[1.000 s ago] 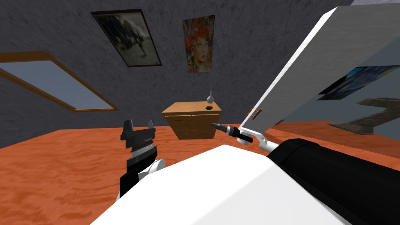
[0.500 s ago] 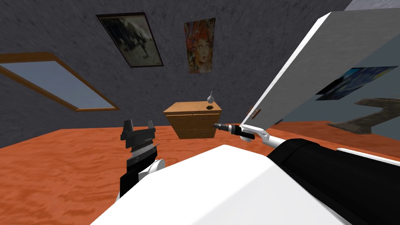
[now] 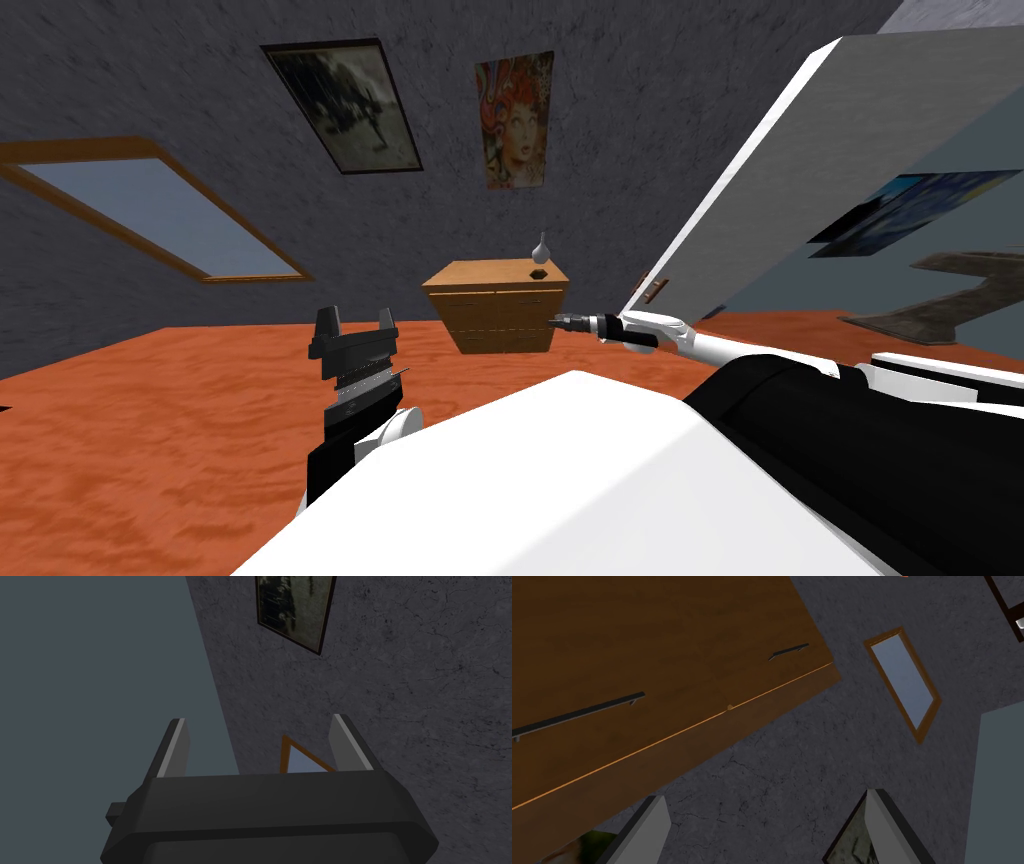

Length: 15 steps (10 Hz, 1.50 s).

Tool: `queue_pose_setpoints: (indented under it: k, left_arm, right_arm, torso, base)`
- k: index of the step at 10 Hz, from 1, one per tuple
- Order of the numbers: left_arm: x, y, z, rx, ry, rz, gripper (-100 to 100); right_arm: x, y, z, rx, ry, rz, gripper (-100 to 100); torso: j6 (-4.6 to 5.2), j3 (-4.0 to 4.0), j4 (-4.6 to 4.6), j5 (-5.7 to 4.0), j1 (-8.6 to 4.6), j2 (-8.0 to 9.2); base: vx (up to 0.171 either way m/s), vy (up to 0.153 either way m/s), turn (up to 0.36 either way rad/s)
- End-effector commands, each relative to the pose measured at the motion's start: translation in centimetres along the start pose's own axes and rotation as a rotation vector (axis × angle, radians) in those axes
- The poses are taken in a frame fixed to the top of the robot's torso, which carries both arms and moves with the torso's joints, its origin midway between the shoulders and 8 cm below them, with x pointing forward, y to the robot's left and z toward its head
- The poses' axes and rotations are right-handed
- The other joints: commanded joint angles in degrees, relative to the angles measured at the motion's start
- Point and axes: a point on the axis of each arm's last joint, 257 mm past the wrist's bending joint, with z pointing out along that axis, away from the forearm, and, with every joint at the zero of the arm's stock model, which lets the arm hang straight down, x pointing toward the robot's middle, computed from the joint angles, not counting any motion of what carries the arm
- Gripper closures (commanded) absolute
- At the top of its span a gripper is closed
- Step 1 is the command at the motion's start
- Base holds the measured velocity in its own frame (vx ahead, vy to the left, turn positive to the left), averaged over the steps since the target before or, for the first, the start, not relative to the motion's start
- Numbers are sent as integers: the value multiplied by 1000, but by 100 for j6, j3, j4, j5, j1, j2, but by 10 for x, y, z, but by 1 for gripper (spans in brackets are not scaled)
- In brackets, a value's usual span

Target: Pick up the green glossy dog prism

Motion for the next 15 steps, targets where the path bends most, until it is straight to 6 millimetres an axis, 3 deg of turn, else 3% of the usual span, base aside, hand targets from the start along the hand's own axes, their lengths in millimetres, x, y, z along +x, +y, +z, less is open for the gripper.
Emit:
queue_pose_setpoints:
  k: [1,6,7,9,12,14,15]
  left_arm:
    - [0,0,0,0,0,0,0]
    - [0,0,0,0,0,0,0]
    - [0,0,0,0,0,0,0]
    - [0,0,0,0,0,0,0]
    - [0,0,0,0,0,0,0]
    - [0,0,0,0,0,0,0]
    - [0,0,0,0,0,0,0]
  right_arm:
    - [-1,-16,-8,29,44,-38,-100]
    - [-6,-37,-26,73,153,-134,-100]
    - [-9,-51,-35,100,188,-165,-100]
    - [-13,-54,-39,108,218,-192,-100]
    - [-26,-81,-62,165,305,-268,-100]
    - [-31,-83,-66,173,336,-297,-100]
    - [-38,-93,-76,197,366,-320,-100]
  torso:
    - [0,0,0,0,0,0]
    - [0,-3,-1,-1,-1,-4]
    - [1,-3,-1,-2,-4,-5]
    - [0,-5,-2,-2,-4,-8]
    - [-1,-8,-3,-3,-7,-12]
    - [1,-10,-4,-4,-12,-17]
    - [2,-8,-3,-4,-10,-13]
  base:
    - [-20,24,64]
    - [-13,16,32]
    - [-4,11,104]
    - [-2,4,32]
    - [9,-1,123]
    - [13,-12,32]
    - [28,-7,197]
